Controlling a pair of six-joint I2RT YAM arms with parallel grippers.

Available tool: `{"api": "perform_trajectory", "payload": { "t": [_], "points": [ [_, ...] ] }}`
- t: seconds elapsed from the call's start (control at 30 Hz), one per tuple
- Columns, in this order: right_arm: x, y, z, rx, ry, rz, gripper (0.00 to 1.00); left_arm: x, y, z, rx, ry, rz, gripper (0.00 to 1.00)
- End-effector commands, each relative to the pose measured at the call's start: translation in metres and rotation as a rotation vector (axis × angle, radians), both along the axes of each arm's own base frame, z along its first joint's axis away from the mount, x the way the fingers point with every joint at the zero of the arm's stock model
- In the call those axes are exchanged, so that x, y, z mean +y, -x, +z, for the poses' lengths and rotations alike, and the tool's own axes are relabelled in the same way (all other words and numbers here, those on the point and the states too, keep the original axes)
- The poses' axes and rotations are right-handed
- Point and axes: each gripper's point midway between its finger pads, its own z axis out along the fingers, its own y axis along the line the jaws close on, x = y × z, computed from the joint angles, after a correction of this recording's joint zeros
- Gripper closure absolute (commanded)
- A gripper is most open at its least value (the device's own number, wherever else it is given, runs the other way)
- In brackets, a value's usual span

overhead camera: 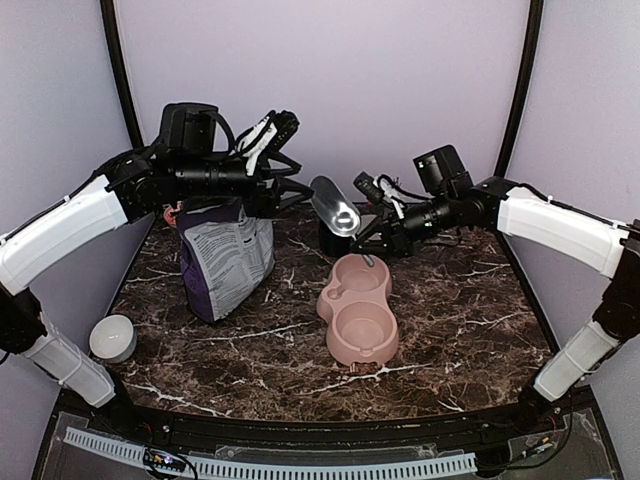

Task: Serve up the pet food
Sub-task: Pass from the right arm to the left

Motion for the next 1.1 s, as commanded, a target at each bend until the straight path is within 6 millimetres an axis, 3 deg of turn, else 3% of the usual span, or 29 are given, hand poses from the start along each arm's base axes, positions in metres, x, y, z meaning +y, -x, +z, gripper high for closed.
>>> {"api": "perform_trajectory", "payload": {
  "t": [0.0,0.7,0.83,1.0,1.07],
  "points": [
    [0.009,0.021,-0.002,-0.016,0.013,0.123,1.0,0.008,0.027,0.002,0.006,-0.056,-0.124,0.41],
    [0.02,0.053,0.003,0.015,0.011,0.26,1.0,-0.006,0.032,-0.034,0.103,-0.173,-0.247,0.61],
    [0.02,0.054,0.004,0.015,0.014,0.267,1.0,-0.009,0.033,-0.038,0.118,-0.18,-0.267,0.7],
    [0.02,0.054,0.004,0.013,0.018,0.266,1.0,-0.01,0.034,-0.04,0.124,-0.181,-0.274,0.96],
    [0.02,0.052,0.003,0.015,0.022,0.255,1.0,-0.01,0.032,-0.039,0.12,-0.176,-0.266,1.0]
  ]
}}
